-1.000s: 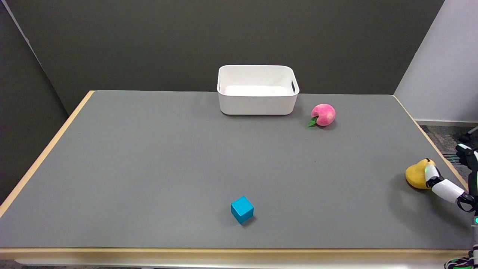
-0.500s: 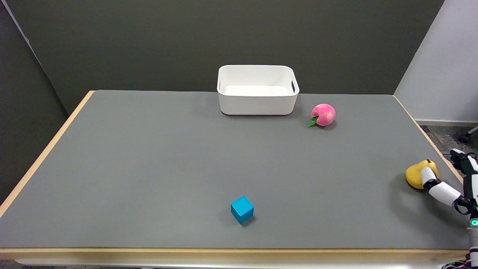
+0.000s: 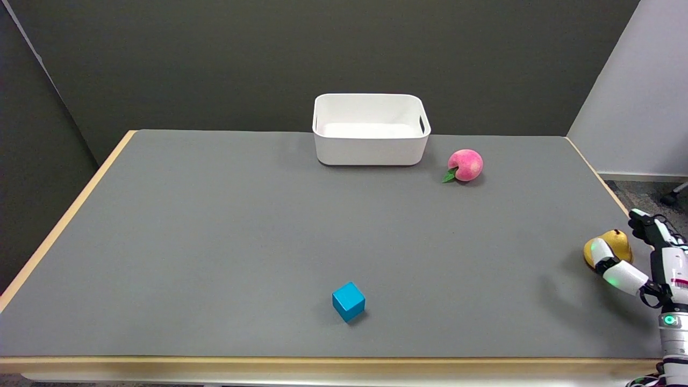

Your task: Pick up the pear.

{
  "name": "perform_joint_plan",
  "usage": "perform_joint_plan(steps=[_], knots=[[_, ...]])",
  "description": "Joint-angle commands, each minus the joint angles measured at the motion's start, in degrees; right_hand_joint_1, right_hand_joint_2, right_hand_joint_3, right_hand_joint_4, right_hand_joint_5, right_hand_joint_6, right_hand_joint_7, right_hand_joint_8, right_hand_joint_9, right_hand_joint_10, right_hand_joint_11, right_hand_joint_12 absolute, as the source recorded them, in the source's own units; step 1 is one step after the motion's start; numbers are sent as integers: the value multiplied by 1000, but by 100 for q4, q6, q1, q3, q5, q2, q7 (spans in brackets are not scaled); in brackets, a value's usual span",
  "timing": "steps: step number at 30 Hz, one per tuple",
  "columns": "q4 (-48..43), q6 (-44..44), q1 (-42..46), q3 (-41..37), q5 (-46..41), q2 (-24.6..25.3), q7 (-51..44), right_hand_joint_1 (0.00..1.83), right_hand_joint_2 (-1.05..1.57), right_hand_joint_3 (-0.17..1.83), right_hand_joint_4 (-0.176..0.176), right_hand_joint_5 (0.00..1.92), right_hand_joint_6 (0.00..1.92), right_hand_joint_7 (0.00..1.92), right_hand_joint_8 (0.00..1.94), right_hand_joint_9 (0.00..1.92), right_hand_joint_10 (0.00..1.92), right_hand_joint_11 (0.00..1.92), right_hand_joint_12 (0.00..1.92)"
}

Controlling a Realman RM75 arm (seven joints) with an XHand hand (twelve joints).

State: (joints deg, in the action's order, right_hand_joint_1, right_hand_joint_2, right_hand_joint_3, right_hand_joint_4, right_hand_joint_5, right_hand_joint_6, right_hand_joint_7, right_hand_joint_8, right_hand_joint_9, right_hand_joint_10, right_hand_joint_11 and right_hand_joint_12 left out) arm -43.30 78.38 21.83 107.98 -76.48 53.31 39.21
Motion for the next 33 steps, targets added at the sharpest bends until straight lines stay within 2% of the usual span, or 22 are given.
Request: perform_joint_plan(steps=[1,15,26,29,31,32,33], knots=[[-273,90,-22,200,288,-55,15,477,607,830,-35,252,457,355,463,249,910,60,1262],[349,-892,-436,448,288,25,15,477,612,830,-39,263,474,365,468,255,908,46,1239],[415,-879,-596,441,288,33,15,477,619,834,-39,271,486,370,466,263,899,45,1234],[466,-779,-651,441,288,87,-33,524,635,841,-40,295,524,435,535,341,982,91,1276],[570,-644,-723,448,288,142,-33,594,658,858,-46,322,577,482,656,408,1088,143,1357],[676,-522,-783,470,302,174,-33,745,701,867,-85,410,781,402,1198,400,1485,63,1679],[801,-410,-861,515,318,213,-33,863,737,875,-118,476,942,337,1620,396,1792,2,1921]])
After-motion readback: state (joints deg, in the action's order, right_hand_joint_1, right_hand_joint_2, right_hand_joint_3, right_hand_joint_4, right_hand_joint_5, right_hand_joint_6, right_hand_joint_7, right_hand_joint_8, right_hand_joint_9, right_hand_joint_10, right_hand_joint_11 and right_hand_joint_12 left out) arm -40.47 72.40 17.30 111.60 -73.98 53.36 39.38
